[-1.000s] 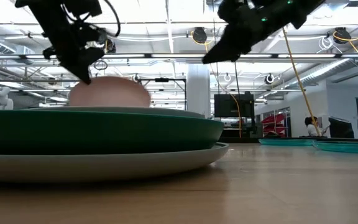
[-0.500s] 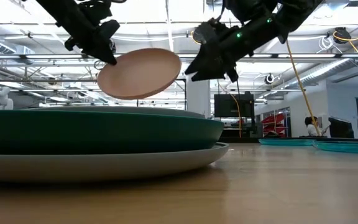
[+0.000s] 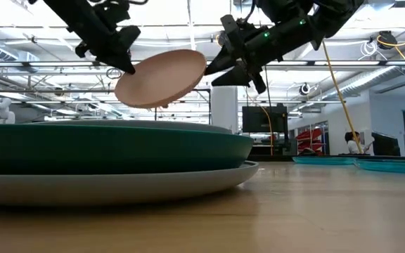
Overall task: Stack plastic plates
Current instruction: Stack the light orange plate on top of the light blue plate
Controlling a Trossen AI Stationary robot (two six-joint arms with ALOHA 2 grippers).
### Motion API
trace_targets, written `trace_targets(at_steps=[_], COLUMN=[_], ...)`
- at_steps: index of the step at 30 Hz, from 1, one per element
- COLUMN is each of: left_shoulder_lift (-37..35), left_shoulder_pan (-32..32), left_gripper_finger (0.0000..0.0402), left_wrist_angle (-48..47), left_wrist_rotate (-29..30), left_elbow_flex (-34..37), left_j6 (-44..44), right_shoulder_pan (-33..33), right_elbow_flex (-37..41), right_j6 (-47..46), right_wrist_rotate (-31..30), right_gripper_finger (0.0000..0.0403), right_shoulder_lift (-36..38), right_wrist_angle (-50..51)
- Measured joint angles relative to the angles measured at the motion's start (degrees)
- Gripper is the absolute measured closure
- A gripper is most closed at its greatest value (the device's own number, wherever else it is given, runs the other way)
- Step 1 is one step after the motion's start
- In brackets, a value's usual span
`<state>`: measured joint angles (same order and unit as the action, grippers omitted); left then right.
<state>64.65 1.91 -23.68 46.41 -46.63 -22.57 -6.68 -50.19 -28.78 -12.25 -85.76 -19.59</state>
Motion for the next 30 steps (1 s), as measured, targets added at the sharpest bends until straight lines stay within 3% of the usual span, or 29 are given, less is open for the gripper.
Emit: trace_targets(at_steps=[11,15,19,30], left_shoulder_lift=[0.93,0.95,0.95,0.95], left_shoulder_pan=[0.73,1.56,1.53,1.34], left_gripper_finger=[0.0393,0.0393,0.0393,0.0389], left_wrist_angle=[-2.26,-2.79,-2.75,0.67], left_wrist_rotate=[7.68,7.69,7.67,7.55], left_elbow_flex=[0.02,0.02,0.02,0.02], left_j6=[1.00,1.09,1.51,3.81], right_shoulder_pan=[-1.54,-1.90,-1.84,-1.86], right_elbow_flex=[-0.01,-0.03,-0.05,-0.05], right_j6=[-3.64,-4.22,-3.30,-0.91], right_wrist_rotate=[0.31,-0.29,-5.62,-5.49], right_gripper_finger=[0.0236,0.0236,0.0236,0.0236], right_shoulder_lift=[0.15,0.15,0.17,-5.20], right_wrist_angle=[-0.17,-2.40,-1.77,-10.51])
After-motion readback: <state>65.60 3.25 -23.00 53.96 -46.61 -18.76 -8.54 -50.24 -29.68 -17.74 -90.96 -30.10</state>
